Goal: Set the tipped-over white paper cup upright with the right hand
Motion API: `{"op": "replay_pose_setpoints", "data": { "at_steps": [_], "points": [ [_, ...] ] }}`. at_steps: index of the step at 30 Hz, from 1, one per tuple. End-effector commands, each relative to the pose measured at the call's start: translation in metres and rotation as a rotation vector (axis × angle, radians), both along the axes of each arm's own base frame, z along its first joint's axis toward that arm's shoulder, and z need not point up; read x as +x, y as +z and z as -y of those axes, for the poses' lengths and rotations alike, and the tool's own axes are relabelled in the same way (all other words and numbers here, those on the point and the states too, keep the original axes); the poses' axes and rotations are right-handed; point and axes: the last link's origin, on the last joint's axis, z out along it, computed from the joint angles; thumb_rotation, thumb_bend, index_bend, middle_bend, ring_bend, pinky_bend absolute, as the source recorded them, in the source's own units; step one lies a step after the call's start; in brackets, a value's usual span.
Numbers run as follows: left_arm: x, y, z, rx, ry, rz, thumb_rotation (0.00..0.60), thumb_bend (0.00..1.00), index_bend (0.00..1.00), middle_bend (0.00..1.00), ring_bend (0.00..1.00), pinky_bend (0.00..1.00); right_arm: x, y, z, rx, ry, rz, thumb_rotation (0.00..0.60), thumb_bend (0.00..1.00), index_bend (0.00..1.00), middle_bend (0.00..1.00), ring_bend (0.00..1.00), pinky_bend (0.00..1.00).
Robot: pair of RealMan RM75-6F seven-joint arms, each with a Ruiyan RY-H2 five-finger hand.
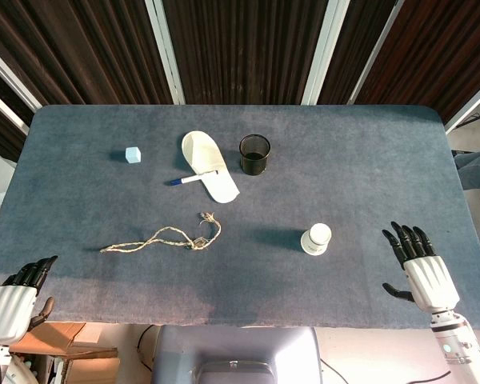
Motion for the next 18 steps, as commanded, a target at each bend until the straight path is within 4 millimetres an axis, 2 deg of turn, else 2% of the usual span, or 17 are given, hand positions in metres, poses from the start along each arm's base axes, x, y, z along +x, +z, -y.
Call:
{"op": "replay_pose_setpoints", "data": {
  "at_steps": [1, 11, 18],
  "points": [
    [0.0, -0.001, 0.0, -0.005, 0.002, -0.002, 0.6, 0.39, 0.1, 0.14, 0.18, 0.41, 0.0, 0.0, 0.0, 0.0, 0.0, -0.002, 0.6, 0.23, 0.05, 0.03, 0.0, 0.1],
    [0.0, 0.0, -0.001, 0.002, -0.011, 0.0, 0.6, 0.39, 0.15, 0.17, 0.18, 0.41, 0.001, -0.004, 0.006, 0.009, 0.023, 0.004, 0.6, 0.23, 0.05, 0.03, 0.0, 0.1],
    [0.0, 0.003, 0.0, 0.012, -0.015, 0.009, 0.6, 0.39, 0.23, 0.17, 0.18, 0.41, 0.02, -0.022, 0.038, 0.076, 0.063, 0.032, 0.6, 0.23, 0.06, 0.03, 0.0, 0.11]
  ]
}}
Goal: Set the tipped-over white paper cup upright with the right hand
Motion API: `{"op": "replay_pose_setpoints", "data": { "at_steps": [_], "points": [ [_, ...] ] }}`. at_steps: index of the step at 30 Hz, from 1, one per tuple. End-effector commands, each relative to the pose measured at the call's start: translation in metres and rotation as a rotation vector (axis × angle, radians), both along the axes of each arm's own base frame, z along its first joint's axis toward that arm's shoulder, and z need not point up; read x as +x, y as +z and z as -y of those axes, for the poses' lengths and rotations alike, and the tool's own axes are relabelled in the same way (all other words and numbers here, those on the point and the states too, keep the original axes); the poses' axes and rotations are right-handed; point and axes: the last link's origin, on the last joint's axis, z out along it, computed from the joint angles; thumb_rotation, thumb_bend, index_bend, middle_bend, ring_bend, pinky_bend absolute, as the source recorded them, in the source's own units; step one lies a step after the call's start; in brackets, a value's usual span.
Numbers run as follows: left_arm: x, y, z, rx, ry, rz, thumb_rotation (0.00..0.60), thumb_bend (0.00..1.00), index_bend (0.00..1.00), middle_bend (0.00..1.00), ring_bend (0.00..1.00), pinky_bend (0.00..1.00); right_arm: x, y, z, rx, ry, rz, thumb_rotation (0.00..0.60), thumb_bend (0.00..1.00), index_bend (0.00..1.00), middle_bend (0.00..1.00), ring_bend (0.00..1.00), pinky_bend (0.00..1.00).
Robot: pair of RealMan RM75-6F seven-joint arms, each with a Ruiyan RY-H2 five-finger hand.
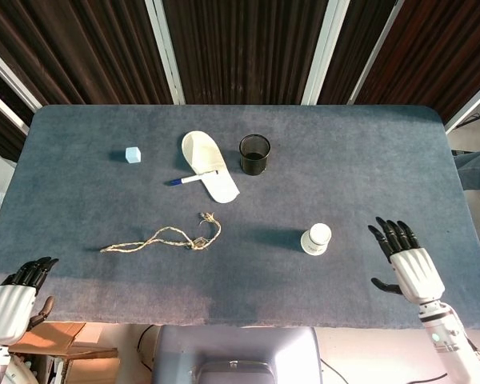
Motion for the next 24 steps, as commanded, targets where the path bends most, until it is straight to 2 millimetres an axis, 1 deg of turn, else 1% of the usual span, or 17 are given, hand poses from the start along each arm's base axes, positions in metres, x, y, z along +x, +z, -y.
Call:
{"op": "replay_pose_setpoints", "data": {
  "at_steps": [1, 5, 10, 13, 17, 24],
  "points": [
    [-0.001, 0.002, 0.0, 0.007, 0.002, 0.002, 0.6, 0.39, 0.24, 0.17, 0.18, 0.41, 0.013, -0.011, 0.02, 0.03, 0.027, 0.018, 0.6, 0.23, 0.07, 0.05, 0.0, 0.11],
    [-0.001, 0.004, 0.001, 0.015, 0.005, 0.014, 0.6, 0.39, 0.28, 0.18, 0.18, 0.41, 0.028, -0.022, 0.037, 0.052, 0.046, 0.027, 0.6, 0.23, 0.11, 0.11, 0.03, 0.13],
    [-0.001, 0.006, 0.001, 0.016, 0.001, 0.024, 0.6, 0.39, 0.3, 0.18, 0.18, 0.41, 0.042, -0.034, 0.055, 0.053, 0.072, 0.034, 0.6, 0.24, 0.2, 0.18, 0.09, 0.19],
    [-0.002, 0.005, 0.001, 0.008, 0.004, 0.025, 0.6, 0.39, 0.31, 0.19, 0.18, 0.41, 0.048, -0.041, 0.065, 0.073, 0.069, 0.023, 0.6, 0.24, 0.23, 0.19, 0.13, 0.24],
    [-0.003, 0.006, -0.001, 0.01, 0.02, 0.027, 0.6, 0.39, 0.31, 0.19, 0.18, 0.41, 0.056, -0.053, 0.079, 0.104, 0.072, -0.001, 0.6, 0.24, 0.25, 0.19, 0.15, 0.26],
    [-0.003, 0.007, 0.0, 0.023, 0.014, 0.03, 0.6, 0.39, 0.32, 0.19, 0.18, 0.41, 0.061, -0.062, 0.088, 0.113, 0.074, -0.01, 0.6, 0.25, 0.28, 0.22, 0.17, 0.28]
  ]
}}
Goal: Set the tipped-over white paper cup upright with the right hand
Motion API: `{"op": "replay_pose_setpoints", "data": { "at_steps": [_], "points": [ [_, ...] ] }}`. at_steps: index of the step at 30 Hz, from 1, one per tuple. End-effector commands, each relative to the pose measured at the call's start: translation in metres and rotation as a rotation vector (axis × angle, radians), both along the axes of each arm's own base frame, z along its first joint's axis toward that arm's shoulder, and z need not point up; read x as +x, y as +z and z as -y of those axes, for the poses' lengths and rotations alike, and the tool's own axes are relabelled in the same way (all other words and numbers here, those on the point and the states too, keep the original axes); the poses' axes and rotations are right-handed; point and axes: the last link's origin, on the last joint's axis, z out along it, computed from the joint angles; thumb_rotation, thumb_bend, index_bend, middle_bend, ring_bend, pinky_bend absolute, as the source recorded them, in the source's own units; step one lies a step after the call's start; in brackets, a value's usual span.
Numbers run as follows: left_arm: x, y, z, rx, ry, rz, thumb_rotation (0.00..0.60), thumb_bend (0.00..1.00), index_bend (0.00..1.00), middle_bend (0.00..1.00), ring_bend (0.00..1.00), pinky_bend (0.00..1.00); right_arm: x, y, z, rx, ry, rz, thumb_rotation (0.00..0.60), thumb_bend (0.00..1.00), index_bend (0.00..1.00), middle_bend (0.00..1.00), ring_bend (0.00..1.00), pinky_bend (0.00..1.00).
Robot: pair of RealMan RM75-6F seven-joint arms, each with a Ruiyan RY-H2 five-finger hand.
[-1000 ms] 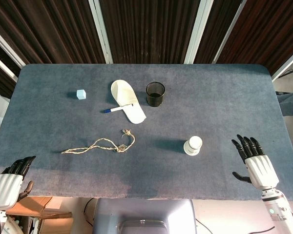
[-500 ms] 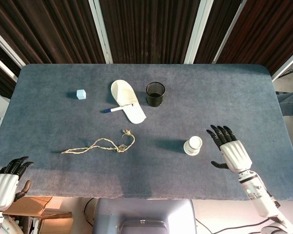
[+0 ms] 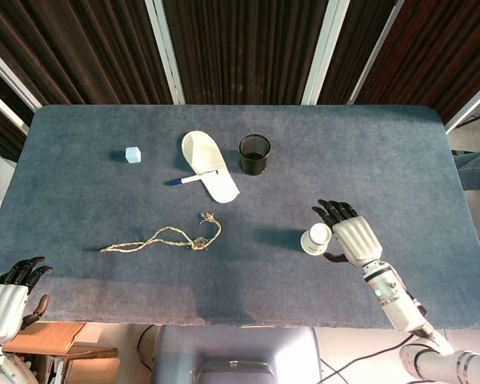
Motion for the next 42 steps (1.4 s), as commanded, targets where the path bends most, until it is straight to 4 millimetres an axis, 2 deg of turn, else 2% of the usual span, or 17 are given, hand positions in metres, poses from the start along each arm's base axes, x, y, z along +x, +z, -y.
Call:
{"op": "replay_pose_setpoints", "data": {
  "at_steps": [1, 8, 13, 17, 22, 24, 34, 38, 42],
  "points": [
    [0.0, 0.0, 0.0, -0.001, -0.002, 0.0, 0.6, 0.39, 0.32, 0.19, 0.18, 0.41, 0.001, -0.005, 0.005, 0.008, -0.007, -0.004, 0.6, 0.26, 0.28, 0.22, 0.17, 0.29],
    [0.0, -0.001, 0.0, -0.002, -0.01, -0.005, 0.6, 0.39, 0.33, 0.19, 0.18, 0.41, 0.003, -0.023, 0.02, 0.063, -0.033, -0.04, 0.6, 0.37, 0.32, 0.26, 0.21, 0.33],
    [0.0, 0.0, 0.001, 0.001, -0.014, -0.002, 0.6, 0.39, 0.33, 0.19, 0.18, 0.41, 0.002, -0.03, 0.022, 0.061, -0.034, -0.055, 0.6, 0.51, 0.38, 0.31, 0.3, 0.42],
    [0.0, 0.001, 0.001, 0.002, -0.016, 0.0, 0.6, 0.39, 0.33, 0.19, 0.18, 0.41, 0.002, -0.036, 0.024, 0.067, -0.036, -0.063, 0.6, 0.57, 0.41, 0.33, 0.33, 0.45],
    [-0.001, 0.001, 0.001, 0.003, -0.013, 0.003, 0.6, 0.39, 0.33, 0.19, 0.18, 0.41, 0.003, -0.037, 0.024, 0.05, -0.027, -0.067, 0.6, 0.68, 0.51, 0.41, 0.42, 0.54],
    [-0.001, 0.001, 0.001, 0.003, -0.011, 0.003, 0.6, 0.39, 0.33, 0.19, 0.18, 0.41, 0.004, -0.036, 0.023, 0.036, -0.024, -0.052, 0.6, 0.7, 0.53, 0.42, 0.45, 0.56],
    [-0.001, 0.001, 0.001, 0.007, -0.01, -0.001, 0.6, 0.39, 0.33, 0.19, 0.18, 0.41, 0.006, -0.027, 0.009, -0.004, 0.035, 0.213, 0.6, 0.72, 0.56, 0.44, 0.48, 0.59],
    [0.0, 0.0, 0.001, 0.006, -0.013, -0.004, 0.6, 0.39, 0.33, 0.19, 0.18, 0.41, -0.001, -0.035, 0.006, 0.028, 0.041, 0.399, 0.6, 0.72, 0.56, 0.44, 0.48, 0.59],
    [0.0, 0.001, 0.001, 0.007, -0.014, -0.003, 0.6, 0.39, 0.33, 0.19, 0.18, 0.41, -0.016, -0.045, 0.011, 0.096, -0.01, 0.542, 0.6, 0.72, 0.56, 0.44, 0.46, 0.58]
  ]
}}
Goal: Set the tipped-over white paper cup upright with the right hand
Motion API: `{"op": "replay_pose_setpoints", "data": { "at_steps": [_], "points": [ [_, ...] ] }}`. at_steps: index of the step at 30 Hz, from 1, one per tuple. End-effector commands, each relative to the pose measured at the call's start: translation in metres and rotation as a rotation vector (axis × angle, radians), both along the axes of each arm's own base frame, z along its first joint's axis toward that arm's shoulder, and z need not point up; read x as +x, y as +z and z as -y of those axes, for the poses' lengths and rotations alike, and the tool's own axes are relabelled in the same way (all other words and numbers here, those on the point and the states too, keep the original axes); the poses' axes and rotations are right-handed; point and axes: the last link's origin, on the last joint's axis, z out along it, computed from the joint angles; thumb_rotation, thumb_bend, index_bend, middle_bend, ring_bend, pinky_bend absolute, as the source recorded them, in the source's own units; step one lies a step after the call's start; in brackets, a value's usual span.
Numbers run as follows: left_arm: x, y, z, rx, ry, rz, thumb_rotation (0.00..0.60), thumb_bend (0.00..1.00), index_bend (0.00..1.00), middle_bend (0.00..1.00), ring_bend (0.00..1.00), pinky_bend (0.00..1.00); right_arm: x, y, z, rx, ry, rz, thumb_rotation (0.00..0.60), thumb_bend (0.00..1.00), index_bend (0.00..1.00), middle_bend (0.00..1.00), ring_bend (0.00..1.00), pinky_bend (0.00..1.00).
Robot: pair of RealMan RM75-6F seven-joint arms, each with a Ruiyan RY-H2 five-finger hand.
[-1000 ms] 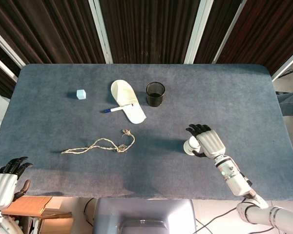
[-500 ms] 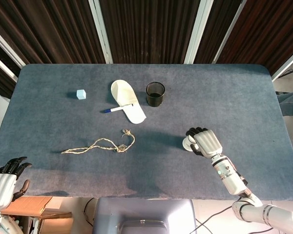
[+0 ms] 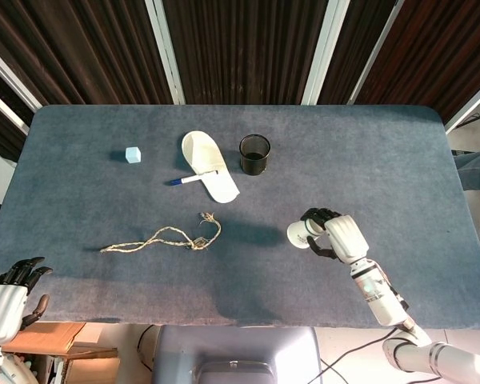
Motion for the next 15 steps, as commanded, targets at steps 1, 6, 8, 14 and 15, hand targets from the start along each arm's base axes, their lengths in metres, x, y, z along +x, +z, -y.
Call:
{"op": "replay_pose_setpoints", "data": {
  "at_steps": [1, 6, 8, 14, 15],
  "points": [
    [0.0, 0.0, 0.0, 0.001, 0.002, 0.002, 0.6, 0.39, 0.33, 0.19, 0.18, 0.41, -0.017, -0.015, 0.0, 0.073, -0.007, 0.185, 0.6, 0.72, 0.56, 0.44, 0.45, 0.57],
    [-0.001, 0.001, 0.0, 0.004, 0.001, 0.002, 0.6, 0.39, 0.33, 0.19, 0.18, 0.41, -0.034, -0.022, 0.002, 0.123, -0.03, 0.238, 0.6, 0.72, 0.53, 0.44, 0.42, 0.54],
    [-0.001, 0.001, 0.0, 0.004, 0.0, 0.002, 0.6, 0.39, 0.33, 0.19, 0.18, 0.41, -0.042, -0.022, 0.001, 0.14, -0.032, 0.207, 0.6, 0.72, 0.53, 0.44, 0.41, 0.53],
    [0.0, 0.001, 0.001, 0.004, -0.004, 0.002, 0.6, 0.39, 0.33, 0.19, 0.18, 0.41, -0.058, -0.009, 0.001, 0.143, -0.034, 0.1, 0.6, 0.72, 0.5, 0.42, 0.37, 0.49],
    [0.0, 0.001, 0.001, 0.004, -0.005, 0.002, 0.6, 0.39, 0.33, 0.19, 0.18, 0.41, -0.061, -0.007, 0.0, 0.15, -0.042, 0.078, 0.6, 0.72, 0.49, 0.41, 0.35, 0.46]
  ]
}}
